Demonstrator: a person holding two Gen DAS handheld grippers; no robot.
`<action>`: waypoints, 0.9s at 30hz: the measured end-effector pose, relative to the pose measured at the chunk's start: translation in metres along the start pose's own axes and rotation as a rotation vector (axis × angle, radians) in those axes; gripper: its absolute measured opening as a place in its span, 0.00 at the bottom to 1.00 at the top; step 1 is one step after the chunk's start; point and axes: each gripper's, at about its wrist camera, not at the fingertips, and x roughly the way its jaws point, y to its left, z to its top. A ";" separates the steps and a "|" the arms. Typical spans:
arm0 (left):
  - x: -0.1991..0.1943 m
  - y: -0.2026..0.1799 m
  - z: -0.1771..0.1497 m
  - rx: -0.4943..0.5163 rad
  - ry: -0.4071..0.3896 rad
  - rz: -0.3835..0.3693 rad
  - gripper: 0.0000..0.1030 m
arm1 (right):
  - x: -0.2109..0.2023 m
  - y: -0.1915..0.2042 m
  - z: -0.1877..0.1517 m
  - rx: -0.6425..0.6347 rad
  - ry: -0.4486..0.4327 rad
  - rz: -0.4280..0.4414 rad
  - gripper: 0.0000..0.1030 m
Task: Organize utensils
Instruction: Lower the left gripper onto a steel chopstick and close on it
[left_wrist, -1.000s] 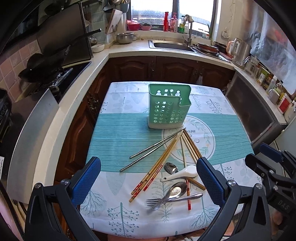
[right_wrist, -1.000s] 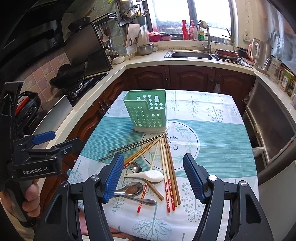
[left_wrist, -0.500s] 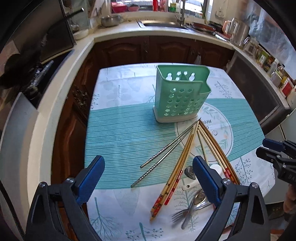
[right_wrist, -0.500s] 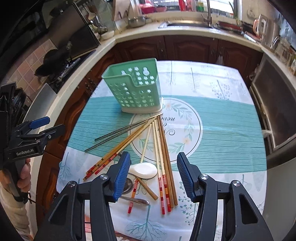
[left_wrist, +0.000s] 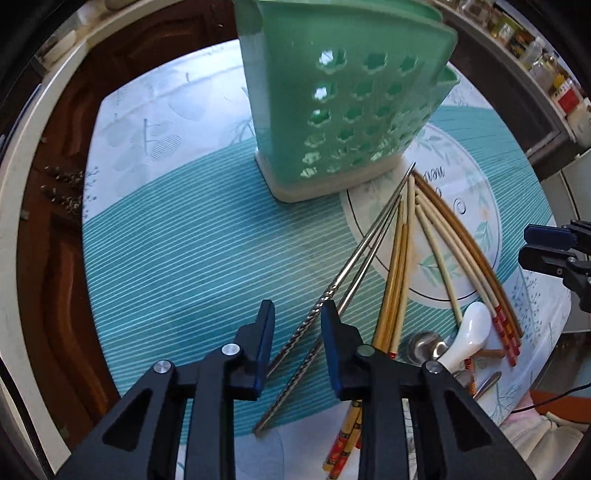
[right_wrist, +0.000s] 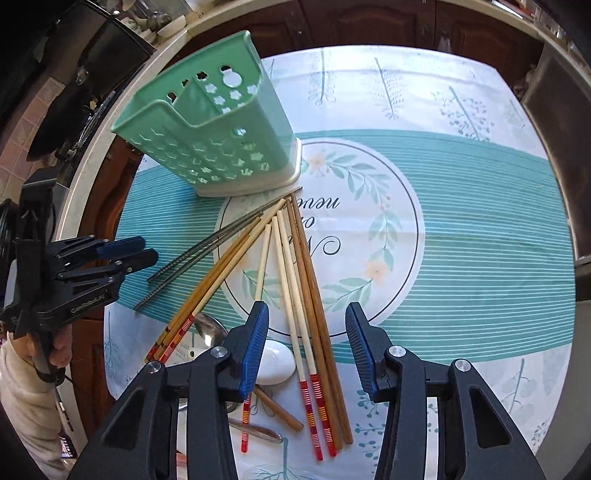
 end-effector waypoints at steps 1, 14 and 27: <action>0.004 0.000 0.001 0.007 0.007 -0.005 0.19 | 0.004 0.000 0.001 0.002 0.007 0.005 0.44; 0.031 -0.010 0.017 0.103 0.073 0.020 0.19 | 0.016 0.010 0.012 0.015 0.030 0.044 0.43; 0.032 -0.002 0.032 0.106 0.097 -0.012 0.19 | 0.017 0.012 0.010 0.012 0.032 0.042 0.43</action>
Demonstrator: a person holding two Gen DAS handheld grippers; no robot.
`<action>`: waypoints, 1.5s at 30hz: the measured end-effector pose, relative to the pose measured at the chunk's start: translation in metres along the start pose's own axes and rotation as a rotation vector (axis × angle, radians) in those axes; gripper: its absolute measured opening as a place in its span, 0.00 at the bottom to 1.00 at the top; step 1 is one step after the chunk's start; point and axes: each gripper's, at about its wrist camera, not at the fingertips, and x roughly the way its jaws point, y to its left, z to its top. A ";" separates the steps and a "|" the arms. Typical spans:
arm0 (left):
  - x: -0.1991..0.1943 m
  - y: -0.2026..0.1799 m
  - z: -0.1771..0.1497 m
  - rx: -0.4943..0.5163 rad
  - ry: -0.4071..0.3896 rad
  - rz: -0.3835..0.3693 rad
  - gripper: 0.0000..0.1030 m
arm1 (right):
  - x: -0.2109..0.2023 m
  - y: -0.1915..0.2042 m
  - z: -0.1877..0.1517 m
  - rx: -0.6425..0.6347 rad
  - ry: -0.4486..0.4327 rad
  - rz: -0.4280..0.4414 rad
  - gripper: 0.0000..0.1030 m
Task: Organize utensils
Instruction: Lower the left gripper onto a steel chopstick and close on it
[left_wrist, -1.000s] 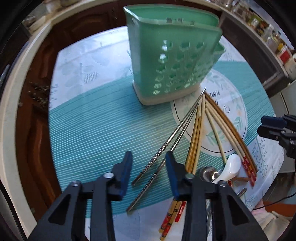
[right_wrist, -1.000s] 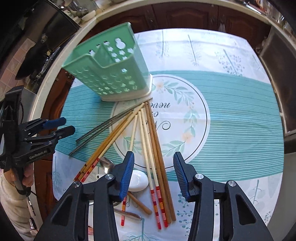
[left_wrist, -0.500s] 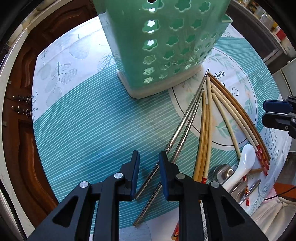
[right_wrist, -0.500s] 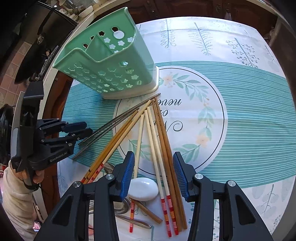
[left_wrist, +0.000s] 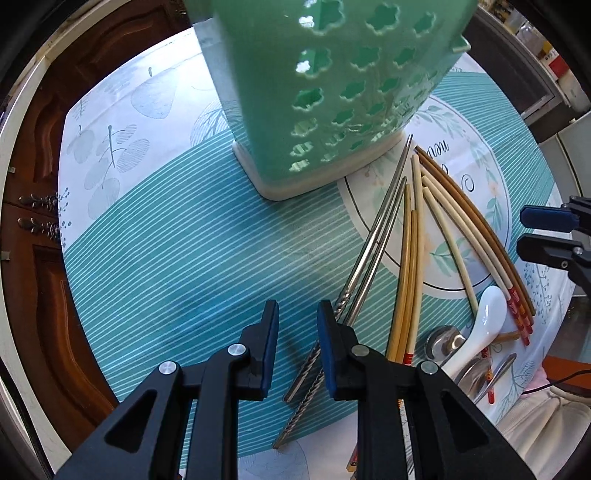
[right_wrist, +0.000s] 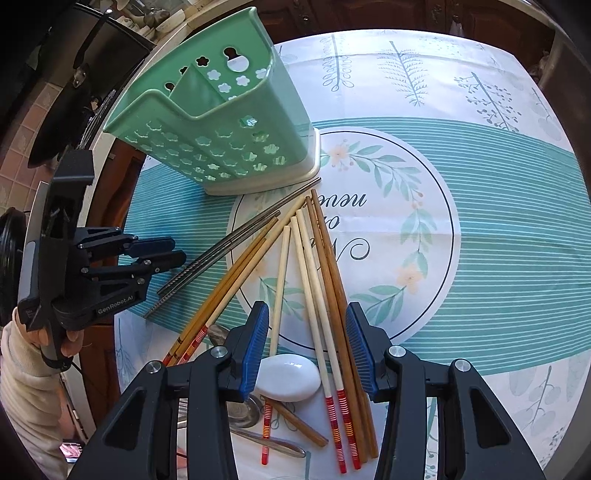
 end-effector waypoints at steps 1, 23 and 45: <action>-0.006 0.004 -0.004 0.004 -0.001 -0.007 0.19 | 0.000 0.001 0.000 -0.002 0.000 0.001 0.43; 0.011 -0.048 0.010 0.137 0.049 0.025 0.16 | 0.006 0.003 -0.006 -0.014 0.009 -0.008 0.43; 0.009 -0.070 0.033 0.161 0.086 0.020 0.06 | 0.015 0.017 -0.009 -0.013 0.028 0.017 0.43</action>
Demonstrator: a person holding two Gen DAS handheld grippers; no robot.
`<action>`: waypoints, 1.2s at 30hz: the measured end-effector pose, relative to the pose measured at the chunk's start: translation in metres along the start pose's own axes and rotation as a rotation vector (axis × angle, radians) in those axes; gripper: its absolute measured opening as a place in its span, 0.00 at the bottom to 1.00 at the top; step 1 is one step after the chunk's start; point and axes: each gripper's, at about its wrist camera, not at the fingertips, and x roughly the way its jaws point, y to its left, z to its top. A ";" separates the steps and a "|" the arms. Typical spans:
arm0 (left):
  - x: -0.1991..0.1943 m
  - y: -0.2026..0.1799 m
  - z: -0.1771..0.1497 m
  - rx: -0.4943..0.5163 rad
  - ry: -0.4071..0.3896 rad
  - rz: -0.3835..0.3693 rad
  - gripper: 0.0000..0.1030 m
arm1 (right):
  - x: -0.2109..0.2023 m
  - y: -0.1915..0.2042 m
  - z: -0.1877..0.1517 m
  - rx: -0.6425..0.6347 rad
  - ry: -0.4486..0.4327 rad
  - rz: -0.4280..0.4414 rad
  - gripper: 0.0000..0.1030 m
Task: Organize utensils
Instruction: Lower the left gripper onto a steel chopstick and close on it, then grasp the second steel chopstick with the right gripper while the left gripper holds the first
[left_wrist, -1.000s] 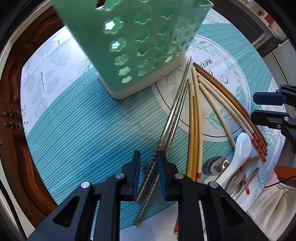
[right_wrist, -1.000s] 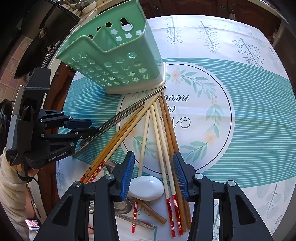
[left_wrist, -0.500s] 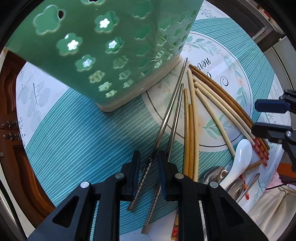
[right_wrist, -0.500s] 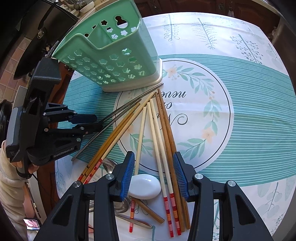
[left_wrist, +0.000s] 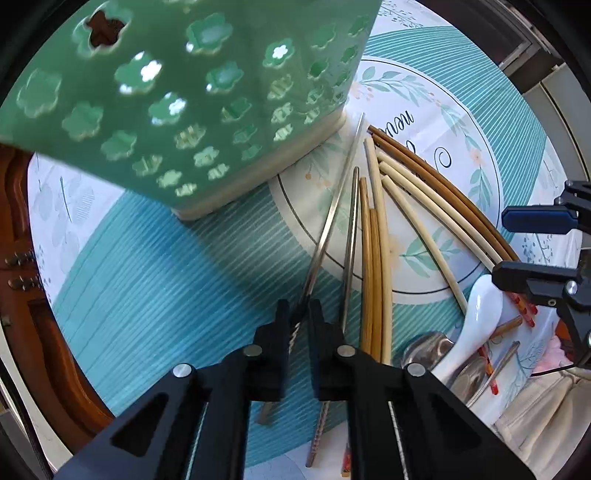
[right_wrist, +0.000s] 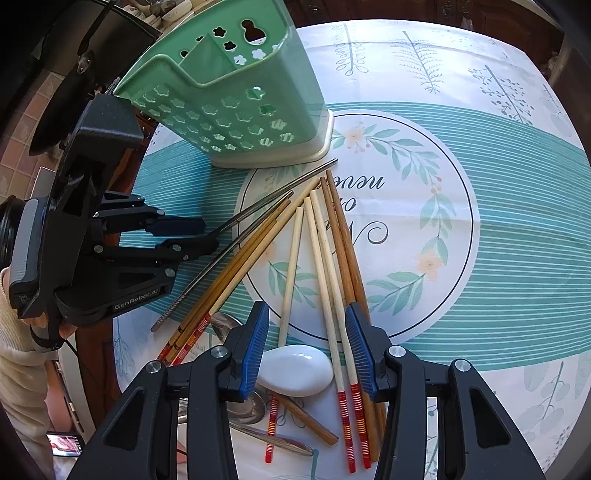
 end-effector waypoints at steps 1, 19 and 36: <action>0.004 -0.001 -0.008 -0.005 -0.003 0.001 0.06 | 0.000 0.003 0.000 0.001 0.002 0.006 0.43; 0.001 0.037 -0.124 -0.301 -0.005 0.000 0.03 | 0.060 0.102 0.025 0.148 0.115 0.136 0.28; 0.008 0.081 -0.184 -0.411 -0.018 -0.054 0.04 | 0.097 0.116 0.041 0.334 0.125 -0.111 0.19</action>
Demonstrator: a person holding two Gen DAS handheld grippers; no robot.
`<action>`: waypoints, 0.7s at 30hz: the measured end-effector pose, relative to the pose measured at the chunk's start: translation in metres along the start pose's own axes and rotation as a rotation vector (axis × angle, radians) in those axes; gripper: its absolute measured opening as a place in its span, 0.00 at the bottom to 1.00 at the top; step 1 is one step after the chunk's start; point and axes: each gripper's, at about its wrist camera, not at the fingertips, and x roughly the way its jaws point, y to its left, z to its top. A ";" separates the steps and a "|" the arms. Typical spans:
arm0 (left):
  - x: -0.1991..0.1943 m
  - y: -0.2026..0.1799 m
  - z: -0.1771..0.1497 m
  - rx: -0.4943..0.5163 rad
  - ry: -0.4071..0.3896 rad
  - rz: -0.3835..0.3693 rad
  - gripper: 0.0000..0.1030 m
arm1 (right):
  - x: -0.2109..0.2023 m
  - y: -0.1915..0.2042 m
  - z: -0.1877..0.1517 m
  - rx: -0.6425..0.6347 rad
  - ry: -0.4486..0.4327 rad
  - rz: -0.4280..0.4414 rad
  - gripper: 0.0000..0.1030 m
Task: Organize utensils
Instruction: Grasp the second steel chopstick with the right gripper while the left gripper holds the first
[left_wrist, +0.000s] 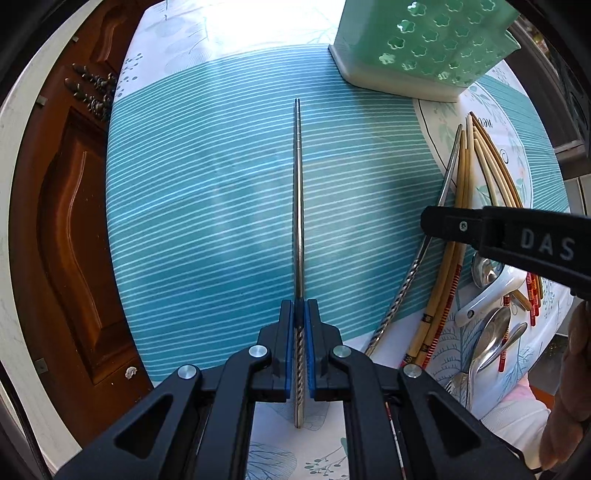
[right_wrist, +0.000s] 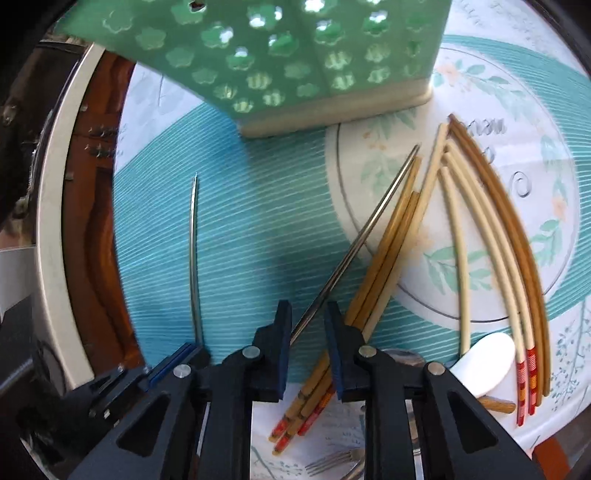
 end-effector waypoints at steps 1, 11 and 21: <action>-0.002 0.005 -0.001 -0.002 -0.001 -0.002 0.04 | 0.002 0.003 -0.001 -0.010 -0.003 -0.025 0.18; 0.007 0.001 0.009 -0.014 -0.001 0.015 0.04 | 0.013 0.033 -0.013 -0.044 -0.059 -0.167 0.07; 0.004 0.002 0.002 -0.066 -0.050 -0.002 0.03 | 0.004 0.012 -0.026 -0.064 -0.050 0.148 0.00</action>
